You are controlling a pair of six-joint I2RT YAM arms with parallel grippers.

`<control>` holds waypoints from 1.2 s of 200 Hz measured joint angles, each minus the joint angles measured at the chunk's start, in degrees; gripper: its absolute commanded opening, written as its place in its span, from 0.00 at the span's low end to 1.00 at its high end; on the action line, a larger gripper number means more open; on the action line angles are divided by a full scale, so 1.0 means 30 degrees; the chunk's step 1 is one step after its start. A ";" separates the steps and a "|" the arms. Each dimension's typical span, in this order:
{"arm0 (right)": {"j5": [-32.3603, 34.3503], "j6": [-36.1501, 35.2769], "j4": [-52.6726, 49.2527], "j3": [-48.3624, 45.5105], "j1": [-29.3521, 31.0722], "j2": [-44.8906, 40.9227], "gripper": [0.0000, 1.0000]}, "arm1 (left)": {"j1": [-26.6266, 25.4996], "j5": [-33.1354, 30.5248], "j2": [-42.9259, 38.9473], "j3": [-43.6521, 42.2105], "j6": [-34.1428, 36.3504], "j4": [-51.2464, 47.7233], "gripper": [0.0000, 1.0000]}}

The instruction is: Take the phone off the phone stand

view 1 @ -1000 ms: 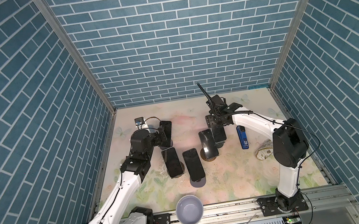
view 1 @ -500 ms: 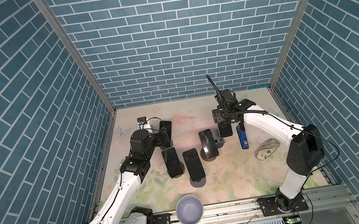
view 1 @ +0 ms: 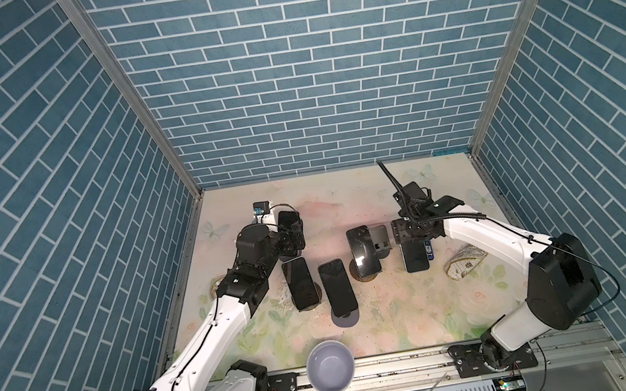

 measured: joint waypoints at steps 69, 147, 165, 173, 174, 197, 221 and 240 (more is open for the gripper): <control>-0.1588 0.1581 0.1202 -0.2623 0.0532 0.0022 0.27 | -0.0874 -0.0291 0.0401 0.0313 0.0699 0.0612 1.00; -0.1217 0.1814 0.2033 -0.2834 0.0583 0.1858 0.28 | -0.1064 -0.0379 0.0641 0.0423 0.1005 0.0823 1.00; -0.1086 0.1807 0.2084 -0.2834 0.0583 0.1960 0.28 | -0.1107 -0.0437 0.0641 0.0430 0.1071 0.0845 1.00; -0.1027 0.1792 0.2106 -0.2834 0.0583 0.2055 0.29 | -0.1115 -0.0437 0.0641 0.0430 0.1078 0.0838 1.00; -0.1027 0.1792 0.2106 -0.2834 0.0583 0.2062 0.29 | -0.1115 -0.0437 0.0641 0.0430 0.1078 0.0838 1.00; -0.0772 0.1763 0.2120 -0.2834 0.0583 0.2397 0.29 | -0.1122 -0.0466 0.0641 0.0430 0.1137 0.0860 1.00; -0.0452 0.1756 0.2084 -0.2834 0.0583 0.2543 0.30 | -0.1122 -0.0546 0.0641 0.0430 0.1166 0.0889 1.00; -0.0299 0.1741 0.2098 -0.2834 0.0583 0.2608 0.30 | -0.1122 -0.0576 0.0641 0.0430 0.1209 0.0911 1.00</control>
